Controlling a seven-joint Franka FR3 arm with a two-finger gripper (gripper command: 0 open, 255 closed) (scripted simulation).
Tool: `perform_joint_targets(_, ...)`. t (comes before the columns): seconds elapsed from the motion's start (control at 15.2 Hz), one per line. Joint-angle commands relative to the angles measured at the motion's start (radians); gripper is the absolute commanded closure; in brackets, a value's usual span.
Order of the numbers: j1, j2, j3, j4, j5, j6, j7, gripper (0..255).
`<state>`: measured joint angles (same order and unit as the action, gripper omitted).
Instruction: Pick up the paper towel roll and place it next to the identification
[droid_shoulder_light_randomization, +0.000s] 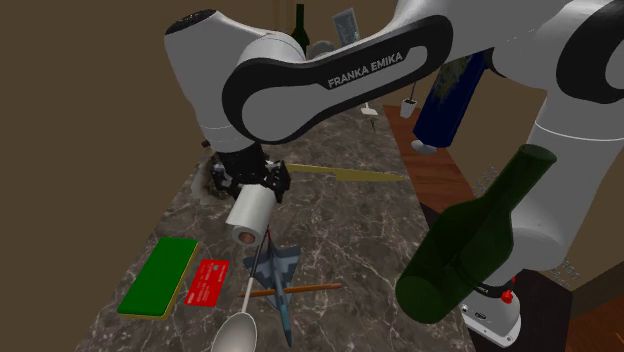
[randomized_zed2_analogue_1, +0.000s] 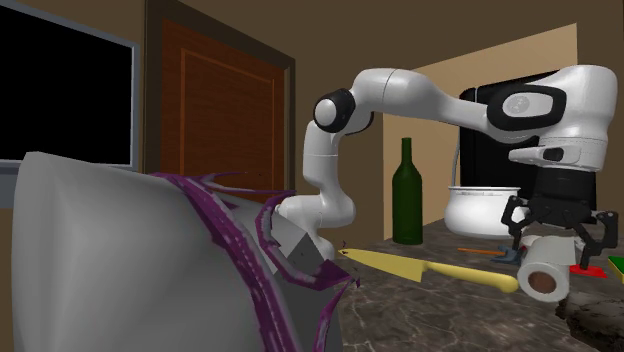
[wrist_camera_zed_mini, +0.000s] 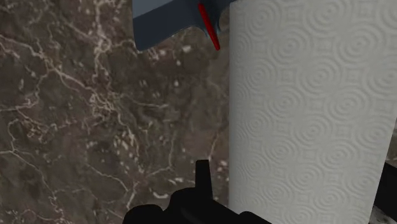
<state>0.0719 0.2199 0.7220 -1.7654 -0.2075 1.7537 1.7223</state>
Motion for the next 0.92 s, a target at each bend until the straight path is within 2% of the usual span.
perform_joint_targets(0.0, 0.000, 0.000, 0.000, 0.000, 0.000, 0.000, 0.000, 0)
perform_joint_targets(0.07, 0.000, 0.000, 0.000, 0.000, 0.000, 0.000, 0.000, 0)
perform_joint_targets(0.33, 0.021, 0.015, 0.006, 0.143, -0.003, -0.131, 0.000, 0)
perform_joint_targets(0.86, 0.021, 0.015, 0.006, 0.143, -0.003, -0.131, 0.000, 0)
